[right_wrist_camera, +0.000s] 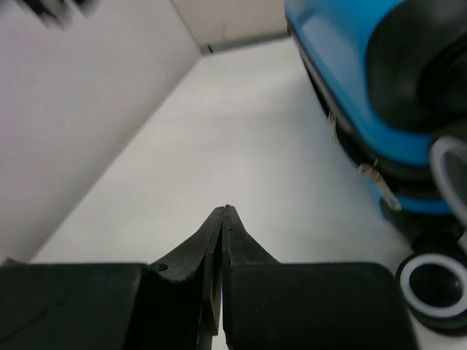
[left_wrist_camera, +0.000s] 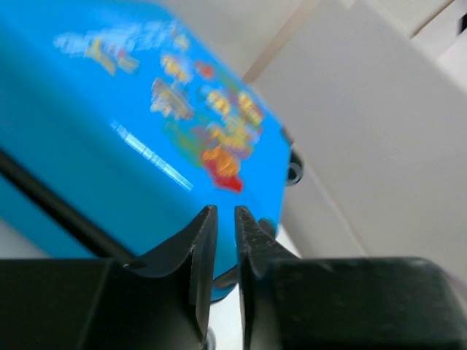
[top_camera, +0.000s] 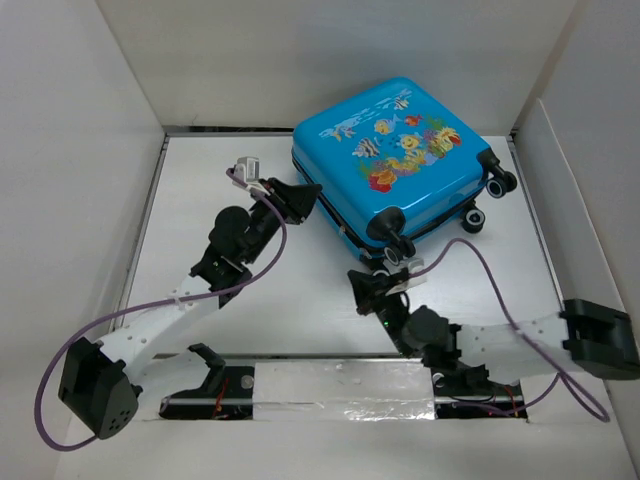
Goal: Pack the luggage
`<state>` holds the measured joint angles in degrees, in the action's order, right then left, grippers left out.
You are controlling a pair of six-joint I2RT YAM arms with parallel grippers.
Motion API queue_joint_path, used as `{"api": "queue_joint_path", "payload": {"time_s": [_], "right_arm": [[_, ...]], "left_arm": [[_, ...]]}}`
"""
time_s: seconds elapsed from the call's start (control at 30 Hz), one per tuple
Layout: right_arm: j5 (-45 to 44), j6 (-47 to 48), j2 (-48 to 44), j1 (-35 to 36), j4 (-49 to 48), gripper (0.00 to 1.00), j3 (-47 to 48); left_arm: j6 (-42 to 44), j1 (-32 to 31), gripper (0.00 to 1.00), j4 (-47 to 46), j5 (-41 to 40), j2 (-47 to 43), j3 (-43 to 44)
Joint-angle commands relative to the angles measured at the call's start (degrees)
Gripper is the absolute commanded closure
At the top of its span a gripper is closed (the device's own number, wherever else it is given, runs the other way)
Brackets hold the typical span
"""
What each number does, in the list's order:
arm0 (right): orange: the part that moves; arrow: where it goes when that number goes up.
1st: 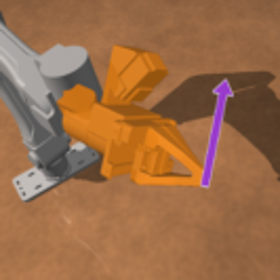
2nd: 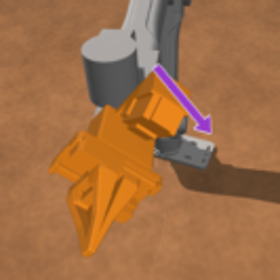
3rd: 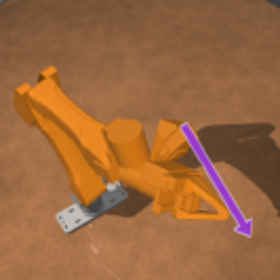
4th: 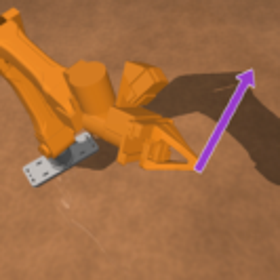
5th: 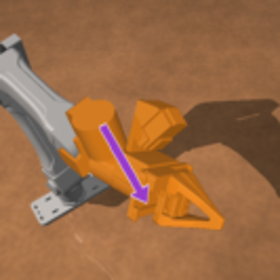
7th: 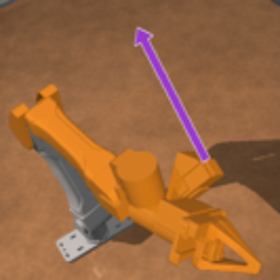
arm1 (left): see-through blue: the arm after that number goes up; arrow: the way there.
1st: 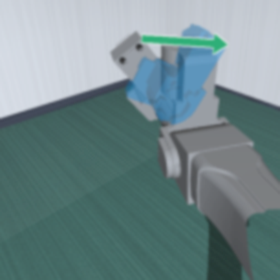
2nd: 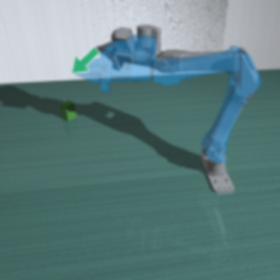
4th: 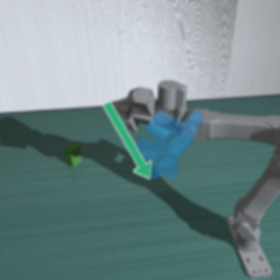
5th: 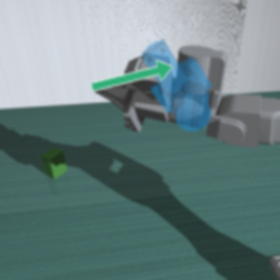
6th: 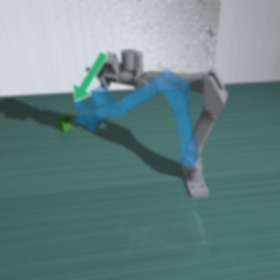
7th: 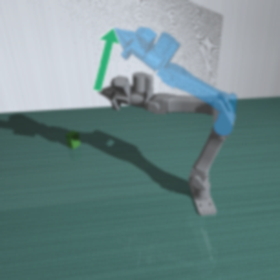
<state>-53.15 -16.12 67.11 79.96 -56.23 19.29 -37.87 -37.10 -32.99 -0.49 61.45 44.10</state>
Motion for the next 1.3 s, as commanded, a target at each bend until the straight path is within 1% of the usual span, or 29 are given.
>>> {"api": "queue_joint_path", "payload": {"time_s": [0.0, 0.03, 0.07, 0.1, 0.13, 0.17, 0.2, 0.23, 0.27, 0.3, 0.33, 0.37, 0.4, 0.43, 0.47, 0.5, 0.53, 0.67, 0.7, 0.77, 0.8, 0.87, 0.93, 1.0, 1.03, 1.07, 1.1, 1.13, 1.27], "right_arm": [[-2.75, -5.59, -14.49, -0.59, 24.59, 1.0, 2.23], [-2.41, -4.98, -17.34, -1.21, 28.85, 1.0, 5.29], [-2.31, -4.54, -19.71, -1.74, 32.98, 1.0, 7.06], [-2.31, -3.4, -21.74, -2.44, 40.25, 1.0, 8.82], [-1.88, -2.7, -24.54, -4.71, 43.45, 1.0, 10.49], [-1.61, -2.78, -25.62, -6.03, 47.05, 0.91, 14.16], [-0.91, -1.99, -26.32, -7.44, 52.57, 0.79, 15.76], [0.83, -1.46, -26.68, -10.93, 55.06, 0.66, 17.17], [2.07, -1.55, -26.59, -12.62, 58.48, 0.49, 20.41], [3.12, -1.2, -26.25, -14.38, 62.69, 0.41, 21.57], [6.27, -1.11, -25.72, -16.14, 64.82, 0.36, 22.8], [8.21, -1.19, -24.32, -19.72, 66.58, 0.29, 24.12], [10.5, -1.28, -23.61, -21.41, 69.82, 0.27, 26.04], [14.26, -1.28, -22.74, -22.99, 71.15, 0.25, 26.76], [15.86, -1.28, -21.42, -24.32, 71.95, 0.22, 27.29], [17.62, -0.24, -20.8, -26.94, 72.22, 0.21, 27.47], [21.2, 0.12, -20.27, -28.1, 72.48, 0.2, 27.64], [29.4, 2.49, -17.72, -33.99, 72.49, 0.17, 28.17], [31.42, 3.98, -16.67, -34.95, 72.14, 0.17, 28.35], [38.61, 5.65, -14.57, -37.77, 71.52, 0.16, 28.87], [38.64, 6.01, -14.55, -38.56, 71.78, 0.16, 29.22], [41.97, 6.19, -12.27, -40.41, 72.4, 0.16, 29.75], [45.56, 7.15, -11.22, -41.46, 70.56, 0.16, 29.23], [47.42, 6.72, -10.42, -42.08, 68.98, 0.16, 28.35], [49.43, 7.15, -10.25, -42.6, 67.49, 0.18, 27.74], [50.67, 7.33, -9.81, -42.61, 66.35, 0.22, 27.04], [51.55, 7.33, -9.46, -43.39, 65.73, 0.23, 26.77], [52.69, 7.33, -9.02, -43.4, 65.46, 0.23, 26.68], [52.71, 7.77, -7.0, -43.93, 66.68, 0.24, 27.47]], "left_arm": [[2.09, -0.52, 0.87, -1.72, -0.4, 3.4, -6.38], [2.36, -1.04, 0.94, -2.85, 0.13, 5.07, -8.48], [2.79, -1.65, 0.95, -4.69, 0.14, 5.95, -9.37], [3.49, -3.4, 0.96, -5.58, 0.14, 7.01, -9.81], [5.07, -4.02, 0.93, -6.29, 0.23, 9.02, -10.17], [5.34, -4.03, 0.9, -7.69, 2.23, 10.08, -10.17], [5.35, -4.55, 0.87, -8.57, 3.38, 11.05, -10.08], [5.43, -4.56, 0.79, -9.97, 4.78, 13.15, -9.65], [5.96, -4.56, 0.75, -11.29, 7.15, 14.04, -9.21], [6.05, -5.08, 0.73, -11.3, 7.43, 15.0, -8.68], [6.05, -5.87, 0.69, -11.13, 7.44, 16.67, -7.72], [6.49, -5.88, 0.67, -10.95, 7.35, 17.21, -7.45], [6.66, -6.92, 0.66, -10.87, 6.91, 17.91, -7.18], [6.75, -7.63, 0.63, -10.78, 6.21, 19.05, -7.01], [6.93, -8.85, 0.6, -10.86, 5.16, 19.67, -6.83], [7.28, -8.86, 0.58, -10.86, 4.98, 20.46, -6.48], [7.28, -9.73, 0.56, -10.78, 4.63, 21.86, -5.78], [7.54, -11.85, 0.5, -11.39, 2.17, 24.24, -4.55], [7.72, -12.46, 0.49, -11.39, 1.99, 24.76, -4.28], [8.07, -12.99, 0.49, -10.69, 1.03, 26.0, -3.06], [8.16, -13.0, 0.49, -10.6, 1.02, 26.26, -2.79], [8.42, -13.61, 0.49, -10.43, -0.81, 27.14, -2.09], [8.42, -13.61, 0.49, -10.42, -0.65, 28.28, -1.39], [8.34, -14.23, 0.5, -9.9, -2.66, 28.72, -1.03], [8.34, -14.75, 0.53, -9.9, -3.46, 28.99, -0.94], [8.34, -14.75, 0.54, -10.25, -4.51, 29.08, -0.86], [8.34, -14.75, 0.55, -10.25, -4.87, 29.25, -0.68], [8.34, -14.75, 0.58, -10.25, -5.13, 29.86, -0.24], [8.6, -15.28, 0.61, -10.25, -6.27, 30.92, 0.81]]}}
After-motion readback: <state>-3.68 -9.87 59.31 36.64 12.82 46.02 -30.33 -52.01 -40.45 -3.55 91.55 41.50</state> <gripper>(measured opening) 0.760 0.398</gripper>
